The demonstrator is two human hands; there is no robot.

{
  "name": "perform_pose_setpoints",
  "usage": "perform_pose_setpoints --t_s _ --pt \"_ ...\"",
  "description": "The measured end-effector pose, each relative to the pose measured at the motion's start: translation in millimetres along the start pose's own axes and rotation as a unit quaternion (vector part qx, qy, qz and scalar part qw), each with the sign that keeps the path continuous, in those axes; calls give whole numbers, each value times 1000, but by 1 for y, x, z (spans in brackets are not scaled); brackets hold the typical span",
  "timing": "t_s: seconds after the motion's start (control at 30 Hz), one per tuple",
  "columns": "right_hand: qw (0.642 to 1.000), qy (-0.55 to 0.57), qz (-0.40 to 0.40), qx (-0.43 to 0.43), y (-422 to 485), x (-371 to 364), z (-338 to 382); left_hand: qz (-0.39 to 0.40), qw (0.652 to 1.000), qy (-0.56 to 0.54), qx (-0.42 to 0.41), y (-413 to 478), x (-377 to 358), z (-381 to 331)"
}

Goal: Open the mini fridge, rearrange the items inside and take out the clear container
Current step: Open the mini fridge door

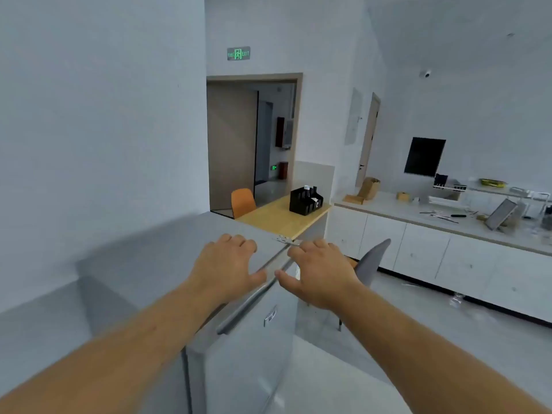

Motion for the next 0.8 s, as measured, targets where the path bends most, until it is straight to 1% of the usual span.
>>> perform_pose_setpoints --t_s 0.17,0.4,0.5,0.63,0.8 --pt "999 -3 30 30 2 -29 24 23 999 -12 27 -13 -27 28" --pt "997 6 44 71 6 -57 58 63 996 -10 59 -29 -56 60" --pt "995 15 56 77 6 -70 73 78 993 -30 85 -35 -69 69" --pt "995 63 63 50 4 -88 86 83 989 -59 106 -36 -79 73" --pt "997 80 11 13 -1 -100 90 81 987 -88 110 -36 -87 76"
Point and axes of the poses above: each hand's wrist, its own y-axis towards the middle knuckle, its own x-axis out of the back of the hand, z = x × y, the point moved 8 cm from there along y, towards the middle knuckle, and after that the axes turned 4 degrees about -z, right-handed, at the moved point
